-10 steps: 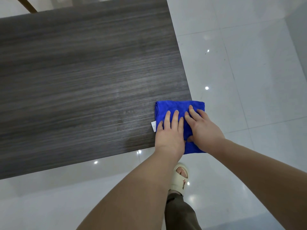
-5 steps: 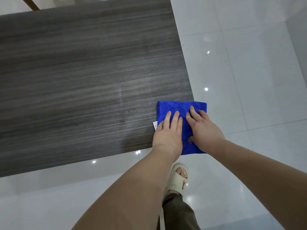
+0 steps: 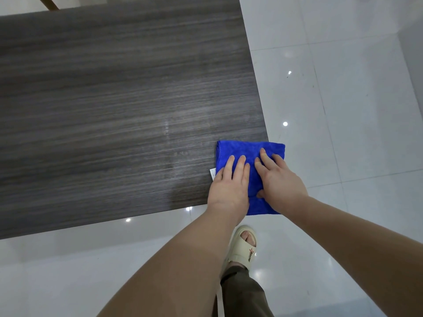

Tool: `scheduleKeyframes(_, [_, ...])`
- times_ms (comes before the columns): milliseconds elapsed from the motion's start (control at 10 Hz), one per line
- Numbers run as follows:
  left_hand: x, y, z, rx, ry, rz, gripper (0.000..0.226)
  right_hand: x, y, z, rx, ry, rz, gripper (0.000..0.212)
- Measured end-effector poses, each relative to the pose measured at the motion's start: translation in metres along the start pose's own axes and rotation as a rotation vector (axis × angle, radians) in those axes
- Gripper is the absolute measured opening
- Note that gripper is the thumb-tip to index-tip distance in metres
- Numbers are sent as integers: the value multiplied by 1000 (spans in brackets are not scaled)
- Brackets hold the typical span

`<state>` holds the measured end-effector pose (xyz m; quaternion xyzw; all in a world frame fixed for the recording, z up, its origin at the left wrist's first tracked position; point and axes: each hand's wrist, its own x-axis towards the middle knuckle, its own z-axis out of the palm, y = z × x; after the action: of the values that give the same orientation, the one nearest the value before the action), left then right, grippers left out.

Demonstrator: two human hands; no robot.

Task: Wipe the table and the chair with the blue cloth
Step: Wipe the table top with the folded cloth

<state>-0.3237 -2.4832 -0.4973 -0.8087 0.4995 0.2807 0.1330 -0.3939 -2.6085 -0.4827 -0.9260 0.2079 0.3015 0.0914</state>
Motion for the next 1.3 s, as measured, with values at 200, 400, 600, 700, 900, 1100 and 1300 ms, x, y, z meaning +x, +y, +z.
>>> scheduleKeyframes(200, [-14,-13,6,-10,-4,-15,76,-2,-22,2,-15,7,-16,84])
scheduleKeyframes(400, [-20,-22,10,21,2,-26,74,-2,-35,2,-49,18,-21,79])
scheduleKeyframes(600, [-24,-27,17,33,11,-43,74,-2,-45,0,-75,24,-27,77])
scheduleKeyframes(700, [-27,-32,19,40,29,-52,73,-1,-51,-1,-88,20,-36,77])
scheduleKeyframes(900, [-34,-42,23,59,17,-68,73,-1,-64,-3,-109,14,-49,81])
scheduleKeyframes(1100, [-48,-62,26,44,-5,-78,73,0,-89,-3,-78,22,-61,80])
scheduleKeyframes(1300, [-67,-95,37,41,-13,-76,72,3,-130,-4,-81,7,-63,81])
